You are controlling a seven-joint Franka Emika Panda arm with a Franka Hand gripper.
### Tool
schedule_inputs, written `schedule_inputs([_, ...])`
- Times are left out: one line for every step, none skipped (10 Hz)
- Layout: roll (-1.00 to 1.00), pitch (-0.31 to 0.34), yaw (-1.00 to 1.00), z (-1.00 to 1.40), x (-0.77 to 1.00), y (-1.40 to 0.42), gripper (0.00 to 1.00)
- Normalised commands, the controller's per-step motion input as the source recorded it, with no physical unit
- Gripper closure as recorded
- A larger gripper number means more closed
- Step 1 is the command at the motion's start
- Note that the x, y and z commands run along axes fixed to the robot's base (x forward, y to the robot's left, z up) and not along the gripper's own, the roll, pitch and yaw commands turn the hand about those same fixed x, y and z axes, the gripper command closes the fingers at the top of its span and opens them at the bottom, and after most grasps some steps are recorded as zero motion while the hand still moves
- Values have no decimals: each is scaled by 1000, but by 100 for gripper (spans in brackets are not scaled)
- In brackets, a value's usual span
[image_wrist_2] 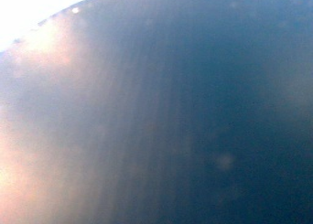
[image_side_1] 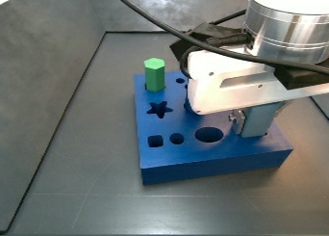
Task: Pick up the rectangle object. Move to above the board. Insert the rectangle object.
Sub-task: Insert the rectangle object.
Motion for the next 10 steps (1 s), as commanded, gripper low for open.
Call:
schedule_inputs([0,57,0,-1000,189,63,100])
schedule_inputs([0,69,0,-1000,186,29,100])
schedule_inputs([0,69,0,-1000,186,0,100])
schedule_inputs([0,66,0,-1000,191,0,100])
schedule_inputs([0,0,0,-1000,86,0,100])
schedule_inputs([0,0,0,-1000,91,0,100])
schedule_inputs([0,0,0,-1000,91,0,100])
schedule_inputs([0,0,0,-1000,94,0,100])
schedule_inputs([0,0,0,-1000,94,0,100])
schedule_inputs([0,0,0,-1000,86,0,100])
